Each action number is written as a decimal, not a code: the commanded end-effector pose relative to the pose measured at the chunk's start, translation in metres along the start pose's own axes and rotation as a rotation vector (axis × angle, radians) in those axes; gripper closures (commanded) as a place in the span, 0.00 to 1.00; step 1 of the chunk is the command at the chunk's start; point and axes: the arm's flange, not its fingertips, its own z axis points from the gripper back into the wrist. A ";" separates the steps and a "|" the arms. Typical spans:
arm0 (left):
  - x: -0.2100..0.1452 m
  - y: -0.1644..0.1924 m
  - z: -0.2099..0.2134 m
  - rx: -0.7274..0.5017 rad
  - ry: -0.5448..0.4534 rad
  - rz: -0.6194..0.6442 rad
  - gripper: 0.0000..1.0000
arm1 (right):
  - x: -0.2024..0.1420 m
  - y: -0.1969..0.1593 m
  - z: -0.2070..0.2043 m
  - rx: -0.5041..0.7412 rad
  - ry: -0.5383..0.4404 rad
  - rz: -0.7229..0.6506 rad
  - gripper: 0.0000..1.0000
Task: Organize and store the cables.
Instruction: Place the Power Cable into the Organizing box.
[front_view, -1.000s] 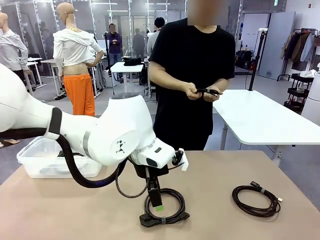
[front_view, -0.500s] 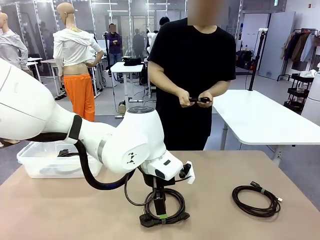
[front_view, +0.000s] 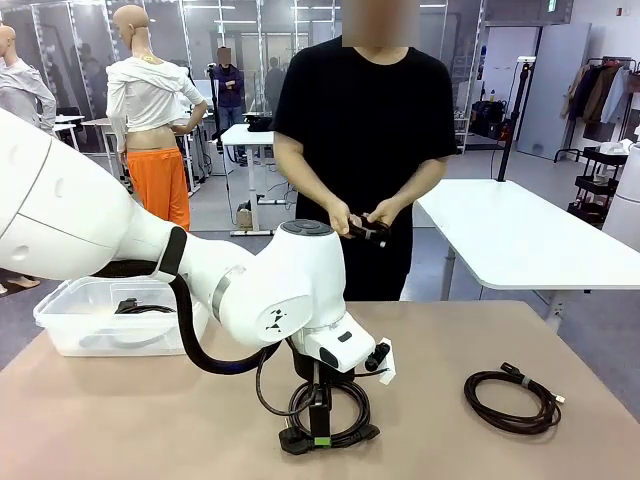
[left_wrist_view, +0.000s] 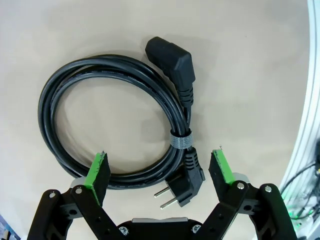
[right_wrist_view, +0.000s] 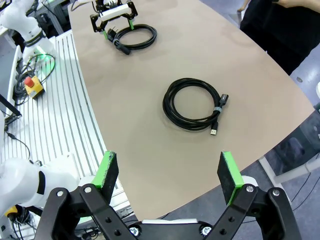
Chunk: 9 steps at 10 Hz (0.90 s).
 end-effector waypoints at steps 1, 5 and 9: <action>0.012 0.000 -0.003 -0.024 0.030 0.018 0.00 | 0.001 0.000 0.000 0.000 -0.015 0.008 0.00; 0.022 -0.008 -0.021 -0.077 0.030 0.033 0.00 | 0.001 0.000 0.000 0.000 -0.015 0.008 0.00; 0.026 -0.013 -0.027 -0.088 0.043 0.063 1.00 | 0.001 0.000 0.000 0.000 -0.015 0.008 0.00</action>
